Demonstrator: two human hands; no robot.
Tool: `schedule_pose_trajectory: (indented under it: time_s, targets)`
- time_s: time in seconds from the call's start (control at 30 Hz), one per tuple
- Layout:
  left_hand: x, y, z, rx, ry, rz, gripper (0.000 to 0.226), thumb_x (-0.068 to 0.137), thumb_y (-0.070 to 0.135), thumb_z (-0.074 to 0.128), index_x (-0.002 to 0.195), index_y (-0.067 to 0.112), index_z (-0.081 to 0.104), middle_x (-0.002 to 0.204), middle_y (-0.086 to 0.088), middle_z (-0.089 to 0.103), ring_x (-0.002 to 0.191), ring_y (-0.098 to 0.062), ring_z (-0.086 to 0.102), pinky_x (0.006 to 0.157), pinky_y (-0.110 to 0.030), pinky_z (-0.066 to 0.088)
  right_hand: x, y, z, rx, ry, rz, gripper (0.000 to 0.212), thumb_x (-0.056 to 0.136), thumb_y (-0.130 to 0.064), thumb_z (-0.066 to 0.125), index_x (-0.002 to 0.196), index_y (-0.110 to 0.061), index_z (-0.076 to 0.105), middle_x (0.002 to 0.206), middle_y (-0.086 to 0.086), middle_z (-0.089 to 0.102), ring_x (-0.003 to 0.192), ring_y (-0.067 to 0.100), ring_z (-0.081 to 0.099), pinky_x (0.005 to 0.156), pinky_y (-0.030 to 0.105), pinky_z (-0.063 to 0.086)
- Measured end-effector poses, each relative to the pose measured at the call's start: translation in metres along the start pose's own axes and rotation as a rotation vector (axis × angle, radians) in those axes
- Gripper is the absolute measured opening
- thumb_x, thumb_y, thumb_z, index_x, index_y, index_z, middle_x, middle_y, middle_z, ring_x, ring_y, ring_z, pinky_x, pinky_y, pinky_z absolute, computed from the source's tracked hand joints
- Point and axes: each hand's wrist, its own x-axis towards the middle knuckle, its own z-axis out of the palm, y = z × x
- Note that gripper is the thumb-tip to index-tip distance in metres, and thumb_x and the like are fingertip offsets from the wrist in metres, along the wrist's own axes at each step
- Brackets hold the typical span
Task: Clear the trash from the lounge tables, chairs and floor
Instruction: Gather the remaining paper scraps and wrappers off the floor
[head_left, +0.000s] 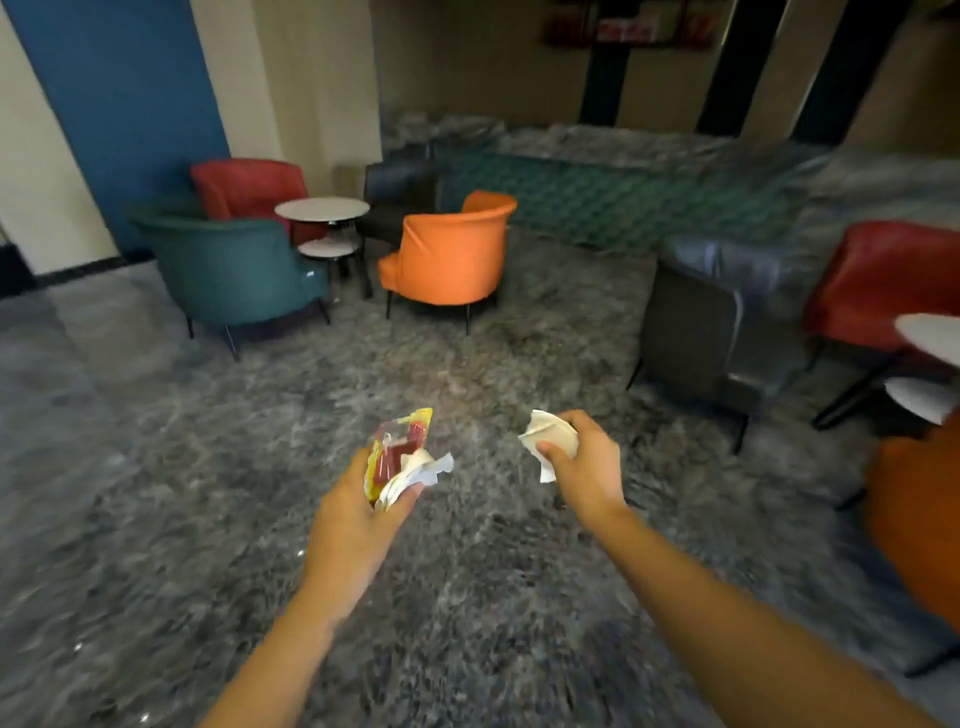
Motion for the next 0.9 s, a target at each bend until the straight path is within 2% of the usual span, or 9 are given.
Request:
schedule_pose_trajectory:
  time_s: [0.27, 0.37, 0.43, 0.5, 0.6, 0.67, 0.73, 0.8, 0.9]
  targets:
    - [0.079, 0.176, 0.038, 0.100, -0.172, 0.273, 0.040, 0.079, 0.028, 0.072, 0.115, 0.024, 0.056, 0.086, 0.014, 0.058, 0.077, -0.012, 0.054, 0.058, -0.026, 0.037, 0.025, -0.066, -0.186, 0.028, 0.356, 0.018, 0.011, 0.078, -0.015, 0.070, 0.087, -0.016, 0.064, 0.076, -0.003, 0.059, 0.071, 0.013, 0.054, 0.057, 0.025, 0.039]
    - [0.086, 0.234, 0.093, 0.074, -0.255, 0.387, 0.037, 0.079, 0.027, 0.072, 0.113, 0.026, 0.056, 0.083, 0.018, 0.057, 0.077, -0.012, 0.055, 0.060, -0.028, 0.040, 0.026, -0.057, -0.252, 0.067, 0.474, 0.019, 0.013, 0.078, -0.013, 0.068, 0.081, -0.023, 0.059, 0.072, -0.007, 0.058, 0.069, 0.010, 0.053, 0.053, 0.015, 0.037]
    - [0.077, 0.269, 0.138, 0.023, -0.329, 0.430, 0.036, 0.079, 0.027, 0.071, 0.112, 0.025, 0.057, 0.090, 0.013, 0.063, 0.084, -0.016, 0.059, 0.067, -0.033, 0.046, 0.018, -0.042, -0.299, 0.071, 0.539, 0.017, 0.016, 0.078, -0.012, 0.066, 0.081, -0.024, 0.057, 0.070, -0.010, 0.056, 0.067, 0.008, 0.051, 0.051, 0.010, 0.036]
    - [0.057, 0.306, 0.188, -0.043, -0.394, 0.464, 0.033, 0.079, 0.029, 0.071, 0.109, 0.028, 0.057, 0.092, 0.011, 0.066, 0.084, -0.013, 0.061, 0.070, -0.032, 0.048, 0.006, -0.018, -0.351, 0.049, 0.608, 0.009, 0.014, 0.080, -0.012, 0.065, 0.085, -0.022, 0.057, 0.073, -0.009, 0.056, 0.068, 0.008, 0.050, 0.052, 0.015, 0.036]
    - [0.016, 0.363, 0.264, -0.135, -0.465, 0.493, 0.031, 0.077, 0.031, 0.072, 0.102, 0.037, 0.054, 0.085, 0.019, 0.063, 0.078, -0.006, 0.061, 0.063, -0.023, 0.046, -0.017, 0.025, -0.440, -0.024, 0.720, 0.030, 0.014, 0.083, -0.012, 0.063, 0.096, -0.013, 0.058, 0.085, 0.000, 0.058, 0.075, 0.015, 0.051, 0.060, 0.019, 0.032]
    - [-0.014, 0.402, 0.316, -0.188, -0.518, 0.511, 0.031, 0.077, 0.031, 0.072, 0.102, 0.037, 0.055, 0.086, 0.019, 0.062, 0.078, -0.004, 0.059, 0.063, -0.020, 0.044, -0.033, 0.054, -0.501, -0.052, 0.788, 0.062, 0.013, 0.083, -0.009, 0.059, 0.096, -0.009, 0.058, 0.083, 0.002, 0.058, 0.069, 0.012, 0.050, 0.054, 0.015, 0.032]
    - [-0.043, 0.439, 0.367, -0.222, -0.563, 0.540, 0.029, 0.077, 0.034, 0.072, 0.101, 0.036, 0.057, 0.085, 0.020, 0.062, 0.079, -0.002, 0.059, 0.062, -0.019, 0.043, -0.052, 0.081, -0.559, -0.071, 0.846, 0.104, 0.014, 0.081, -0.007, 0.055, 0.094, -0.011, 0.057, 0.078, -0.002, 0.056, 0.065, 0.004, 0.047, 0.050, 0.008, 0.034]
    - [-0.071, 0.474, 0.416, -0.266, -0.619, 0.569, 0.025, 0.076, 0.040, 0.072, 0.097, 0.039, 0.058, 0.079, 0.023, 0.064, 0.077, 0.004, 0.061, 0.061, -0.015, 0.044, -0.071, 0.107, -0.614, -0.105, 0.896, 0.136, 0.014, 0.080, -0.007, 0.053, 0.090, -0.017, 0.055, 0.081, -0.003, 0.055, 0.069, 0.008, 0.047, 0.051, 0.010, 0.032]
    - [-0.115, 0.521, 0.489, -0.322, -0.724, 0.582, 0.035, 0.076, 0.047, 0.072, 0.106, 0.033, 0.060, 0.094, 0.010, 0.069, 0.088, -0.010, 0.065, 0.074, -0.031, 0.052, -0.100, 0.145, -0.686, -0.158, 0.981, 0.191, 0.015, 0.079, -0.004, 0.054, 0.085, -0.018, 0.053, 0.079, -0.002, 0.054, 0.073, 0.014, 0.048, 0.054, 0.017, 0.034]
